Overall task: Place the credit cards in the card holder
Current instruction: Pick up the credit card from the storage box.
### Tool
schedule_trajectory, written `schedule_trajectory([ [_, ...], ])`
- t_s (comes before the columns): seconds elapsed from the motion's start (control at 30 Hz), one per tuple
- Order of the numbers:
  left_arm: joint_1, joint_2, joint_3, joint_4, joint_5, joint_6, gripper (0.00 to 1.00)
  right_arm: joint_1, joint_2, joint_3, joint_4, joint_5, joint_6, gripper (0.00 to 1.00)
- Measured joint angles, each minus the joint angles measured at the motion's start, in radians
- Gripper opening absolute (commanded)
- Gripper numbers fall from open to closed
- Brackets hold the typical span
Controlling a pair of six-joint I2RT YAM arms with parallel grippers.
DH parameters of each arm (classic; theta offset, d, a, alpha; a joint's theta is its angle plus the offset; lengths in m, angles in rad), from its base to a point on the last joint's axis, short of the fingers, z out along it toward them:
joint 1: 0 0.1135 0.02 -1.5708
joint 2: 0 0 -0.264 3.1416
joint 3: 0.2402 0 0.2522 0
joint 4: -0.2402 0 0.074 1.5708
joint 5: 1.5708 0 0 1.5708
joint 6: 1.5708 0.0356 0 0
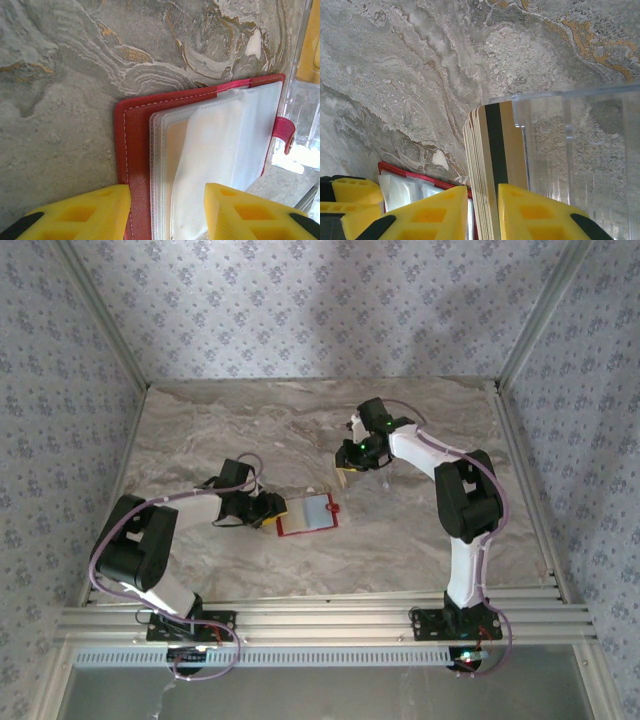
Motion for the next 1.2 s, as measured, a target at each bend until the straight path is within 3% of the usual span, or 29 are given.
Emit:
schedule_trajectory([
  [0.23, 0.002, 0.004, 0.001, 0.001, 0.003, 0.000, 0.45, 0.016, 0.000, 0.010, -0.019, 0.050, -0.011, 0.34],
  [0.63, 0.004, 0.005, 0.001, 0.002, 0.007, 0.000, 0.44, 0.041, 0.020, 0.062, -0.093, 0.109, -0.035, 0.36],
  [1.2, 0.004, 0.005, 0.001, 0.002, 0.007, 0.000, 0.44, 0.031, 0.042, 0.067, -0.085, -0.003, -0.048, 0.31],
])
